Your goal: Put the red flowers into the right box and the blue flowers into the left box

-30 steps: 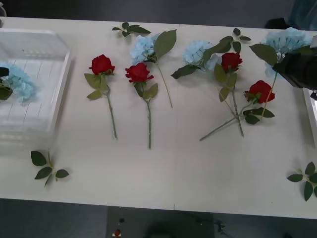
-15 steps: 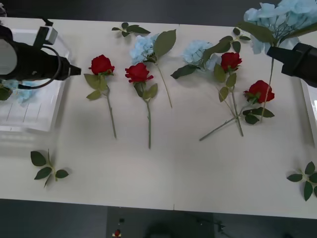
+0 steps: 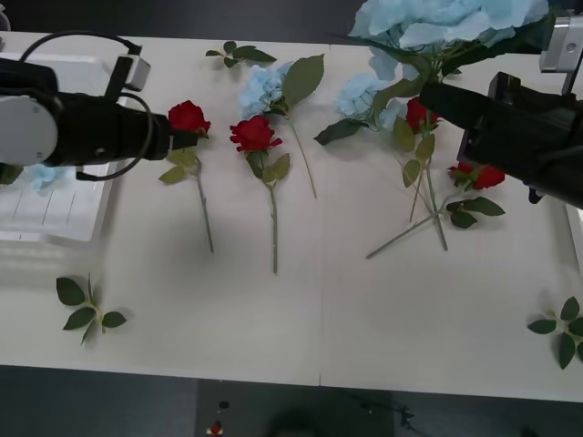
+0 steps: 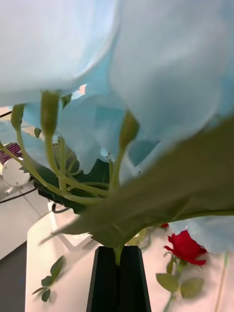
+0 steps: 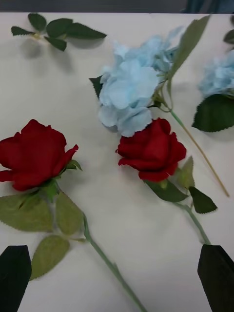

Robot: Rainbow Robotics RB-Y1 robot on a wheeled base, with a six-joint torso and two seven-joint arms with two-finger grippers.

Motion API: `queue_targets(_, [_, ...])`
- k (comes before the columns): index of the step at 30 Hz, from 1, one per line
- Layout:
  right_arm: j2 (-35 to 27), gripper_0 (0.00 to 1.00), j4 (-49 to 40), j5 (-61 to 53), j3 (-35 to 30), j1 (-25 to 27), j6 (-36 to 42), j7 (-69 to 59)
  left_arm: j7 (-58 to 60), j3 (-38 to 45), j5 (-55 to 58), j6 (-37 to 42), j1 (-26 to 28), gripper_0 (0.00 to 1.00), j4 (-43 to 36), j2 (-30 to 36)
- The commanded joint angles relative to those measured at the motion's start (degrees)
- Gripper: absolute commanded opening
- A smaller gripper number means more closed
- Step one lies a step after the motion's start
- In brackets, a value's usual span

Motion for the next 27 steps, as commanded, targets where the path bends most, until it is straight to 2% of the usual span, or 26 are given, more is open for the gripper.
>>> queue_targets(1, [2.7,0.00,-1.9,-1.0,3.6,-3.0,0.1,2.3,-16.1,8.1,15.7,-0.7,6.7,1.00,-2.9,3.8])
queue_targets(2, [2.7,0.00,-1.9,-1.0,3.6,-3.0,0.1,2.3,-16.1,8.1,15.7,-0.7,6.7,1.00,-2.9,3.8])
queue_targets(5, [4.4,0.00,-1.8,-1.0,8.3,-4.7,-3.4,2.3,-31.4,10.6,32.0,-0.4,11.3,1.00,-2.0,3.7])
queue_targets(7, [4.9,0.00,-1.8,-1.0,10.6,-5.7,-5.9,2.1,-36.8,10.4,39.7,1.1,12.2,1.00,-0.7,3.2])
queue_targets(9, [5.2,0.00,-1.8,-1.0,13.9,-6.8,-9.5,1.7,-45.9,10.1,47.7,3.6,12.2,1.00,1.4,0.8])
queue_targets(13, [5.2,0.00,-1.0,-1.6,18.5,-8.8,-14.1,1.3,-57.6,10.1,55.8,9.0,12.2,1.00,4.3,-5.1])
queue_targets(20, [6.5,0.00,1.7,-2.2,22.6,-11.5,-16.5,1.5,-57.6,9.6,57.4,18.0,12.0,1.00,6.2,-14.2])
queue_targets(27, [6.6,0.00,2.3,-2.2,23.2,-12.3,-16.5,1.2,-57.6,6.7,57.4,20.2,10.7,1.00,6.1,-18.7])
